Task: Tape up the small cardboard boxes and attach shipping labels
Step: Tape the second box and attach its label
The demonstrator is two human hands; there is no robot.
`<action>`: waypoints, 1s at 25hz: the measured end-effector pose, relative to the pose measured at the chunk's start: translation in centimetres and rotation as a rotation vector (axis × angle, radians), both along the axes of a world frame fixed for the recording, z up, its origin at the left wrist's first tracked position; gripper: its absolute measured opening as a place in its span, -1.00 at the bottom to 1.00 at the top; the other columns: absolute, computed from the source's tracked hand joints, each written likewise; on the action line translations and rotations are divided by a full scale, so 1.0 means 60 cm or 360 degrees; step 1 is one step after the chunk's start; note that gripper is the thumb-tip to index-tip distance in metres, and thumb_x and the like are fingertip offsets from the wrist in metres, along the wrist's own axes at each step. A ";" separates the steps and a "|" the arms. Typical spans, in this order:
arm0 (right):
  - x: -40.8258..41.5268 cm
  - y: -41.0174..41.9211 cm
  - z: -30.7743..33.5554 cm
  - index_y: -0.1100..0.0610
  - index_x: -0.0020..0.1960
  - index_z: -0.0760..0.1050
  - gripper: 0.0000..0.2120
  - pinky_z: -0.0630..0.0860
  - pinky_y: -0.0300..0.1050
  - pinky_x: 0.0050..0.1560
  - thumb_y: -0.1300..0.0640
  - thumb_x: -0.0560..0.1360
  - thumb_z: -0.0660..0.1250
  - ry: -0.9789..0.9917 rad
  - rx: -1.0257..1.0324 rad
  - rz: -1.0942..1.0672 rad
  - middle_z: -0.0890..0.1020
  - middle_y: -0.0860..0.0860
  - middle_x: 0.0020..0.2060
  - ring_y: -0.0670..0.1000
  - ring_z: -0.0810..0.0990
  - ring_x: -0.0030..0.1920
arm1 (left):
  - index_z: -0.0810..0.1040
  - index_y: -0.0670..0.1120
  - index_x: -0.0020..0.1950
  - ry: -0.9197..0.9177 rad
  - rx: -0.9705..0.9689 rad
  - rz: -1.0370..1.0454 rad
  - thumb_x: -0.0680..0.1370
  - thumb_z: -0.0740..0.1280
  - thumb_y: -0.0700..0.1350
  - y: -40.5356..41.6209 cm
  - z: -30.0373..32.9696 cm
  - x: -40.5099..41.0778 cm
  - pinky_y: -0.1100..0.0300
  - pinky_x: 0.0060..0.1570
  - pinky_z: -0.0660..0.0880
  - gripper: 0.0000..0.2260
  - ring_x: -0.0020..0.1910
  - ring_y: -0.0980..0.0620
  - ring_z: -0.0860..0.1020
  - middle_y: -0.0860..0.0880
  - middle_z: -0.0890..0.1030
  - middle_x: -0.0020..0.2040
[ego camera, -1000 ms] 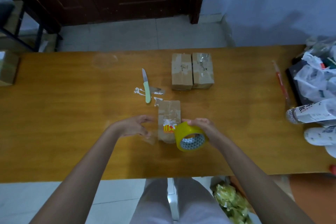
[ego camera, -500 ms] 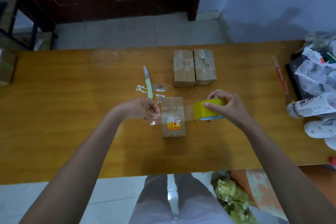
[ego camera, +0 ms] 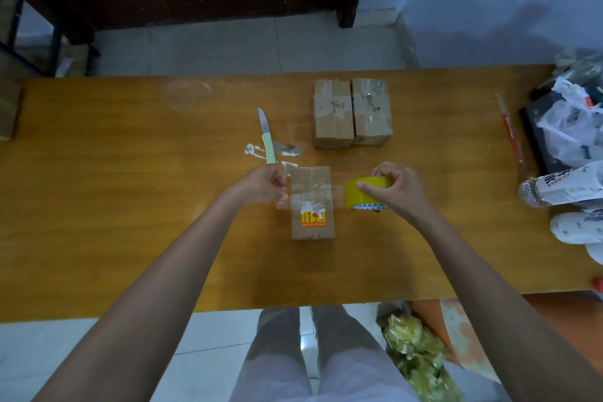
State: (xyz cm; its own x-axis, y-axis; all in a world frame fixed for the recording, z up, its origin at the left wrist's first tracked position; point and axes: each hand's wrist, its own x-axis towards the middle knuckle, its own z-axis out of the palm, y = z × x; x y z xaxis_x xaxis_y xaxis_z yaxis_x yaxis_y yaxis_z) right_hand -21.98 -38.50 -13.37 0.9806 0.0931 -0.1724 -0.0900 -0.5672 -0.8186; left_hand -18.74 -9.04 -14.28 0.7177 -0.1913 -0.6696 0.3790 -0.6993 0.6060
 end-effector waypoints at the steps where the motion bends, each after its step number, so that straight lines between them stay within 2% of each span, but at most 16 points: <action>1: 0.000 0.000 -0.004 0.07 -0.37 0.40 -0.65 0.38 -0.05 -0.36 0.00 0.36 0.55 -0.0004 -0.0014 -0.0003 0.54 0.14 -0.29 0.02 0.47 -0.32 | 0.52 -0.11 0.03 -0.0005 0.0011 0.0018 0.44 0.49 -0.28 0.000 -0.002 0.001 0.25 -0.13 0.49 -0.76 -0.06 0.04 0.54 -0.04 0.59 -0.01; 4: 0.005 0.000 -0.012 0.09 -0.36 0.41 -0.65 0.39 -0.06 -0.37 -0.02 0.36 0.53 0.0003 -0.0052 -0.0003 0.53 0.13 -0.29 0.05 0.48 -0.32 | 0.52 -0.09 0.01 -0.0015 0.0035 0.0055 0.44 0.49 -0.28 -0.002 -0.011 0.006 0.18 -0.04 0.51 -0.76 -0.02 0.01 0.55 -0.06 0.59 0.02; 7: 0.010 0.004 -0.020 0.23 -0.33 0.45 -0.63 0.37 -0.04 -0.37 0.01 0.37 0.54 0.0006 -0.0116 0.0024 0.53 0.18 -0.28 0.06 0.46 -0.33 | 0.50 -0.07 0.01 -0.0041 0.0127 0.0019 0.45 0.49 -0.25 -0.008 -0.026 0.005 0.18 -0.08 0.50 -0.77 0.00 0.00 0.54 -0.04 0.59 0.02; 10: 0.011 0.011 -0.029 0.34 -0.30 0.45 -0.58 0.36 0.03 -0.37 0.03 0.37 0.54 0.0014 -0.0143 0.0036 0.51 0.22 -0.29 0.11 0.43 -0.34 | 0.48 -0.08 0.00 -0.0024 0.0236 0.0006 0.47 0.46 -0.27 -0.019 -0.040 0.000 0.10 -0.06 0.52 -0.78 0.03 -0.06 0.54 -0.09 0.58 0.03; 12: 0.007 0.017 -0.038 0.34 -0.31 0.43 -0.57 0.31 0.02 -0.37 0.04 0.37 0.54 0.0006 -0.0116 0.0008 0.47 0.20 -0.31 0.05 0.38 -0.34 | 0.46 -0.09 -0.05 -0.0021 0.0234 0.0068 0.46 0.43 -0.32 -0.028 -0.046 -0.004 0.04 -0.04 0.54 -0.79 0.02 -0.11 0.55 -0.13 0.57 0.00; 14: -0.002 0.027 -0.048 0.32 -0.32 0.42 -0.58 0.32 0.06 -0.36 0.04 0.39 0.53 0.0030 -0.0071 -0.0021 0.45 0.19 -0.31 0.03 0.38 -0.33 | 0.41 -0.06 -0.17 -0.0103 0.0216 0.0191 0.45 0.38 -0.36 -0.042 -0.051 -0.015 0.10 -0.17 0.51 -0.76 -0.03 -0.12 0.53 -0.07 0.53 -0.12; 16: -0.012 0.034 -0.059 0.31 -0.30 0.43 -0.60 0.34 0.08 -0.34 0.03 0.40 0.52 0.0070 -0.0008 -0.0066 0.44 0.15 -0.29 0.03 0.38 -0.31 | 0.37 -0.05 -0.21 -0.0219 0.0211 0.0335 0.46 0.36 -0.36 -0.058 -0.054 -0.032 0.23 -0.31 0.36 -0.74 -0.09 -0.07 0.48 -0.01 0.47 -0.19; 18: -0.016 0.037 -0.067 0.30 -0.28 0.43 -0.59 0.32 0.07 -0.34 0.01 0.41 0.51 0.0087 0.0035 -0.0112 0.43 0.11 -0.28 0.03 0.38 -0.30 | 0.43 -0.14 -0.09 -0.0300 0.0223 0.0493 0.46 0.38 -0.34 -0.067 -0.056 -0.045 0.22 -0.27 0.34 -0.83 -0.09 -0.04 0.45 -0.07 0.48 -0.07; 20: -0.016 0.037 -0.071 0.29 -0.28 0.42 -0.57 0.31 0.04 -0.33 -0.04 0.40 0.50 0.0085 0.0028 -0.0105 0.42 0.09 -0.28 0.01 0.38 -0.30 | 0.46 -0.21 0.02 -0.0398 0.0273 0.0647 0.46 0.38 -0.33 -0.070 -0.052 -0.061 0.16 -0.19 0.39 -0.81 -0.10 -0.04 0.45 -0.13 0.47 0.03; 23: -0.019 0.050 -0.071 0.19 -0.32 0.40 -0.60 0.31 0.02 -0.33 -0.06 0.40 0.50 0.0048 -0.0012 -0.0055 0.41 0.02 -0.28 -0.01 0.38 -0.29 | 0.50 -0.20 -0.03 -0.0602 0.0247 0.0810 0.49 0.29 -0.36 -0.083 -0.038 -0.100 0.05 -0.16 0.50 -0.89 -0.09 -0.08 0.54 -0.12 0.56 -0.06; 25: -0.024 0.068 -0.072 0.15 -0.32 0.40 -0.63 0.30 0.00 -0.33 -0.04 0.40 0.50 0.0054 0.0014 -0.0052 0.40 0.01 -0.28 -0.01 0.38 -0.30 | 0.54 -0.17 0.07 -0.0635 0.0239 0.0816 0.54 0.29 -0.26 -0.091 -0.031 -0.136 0.08 -0.10 0.53 -0.87 -0.01 -0.07 0.56 -0.09 0.59 -0.02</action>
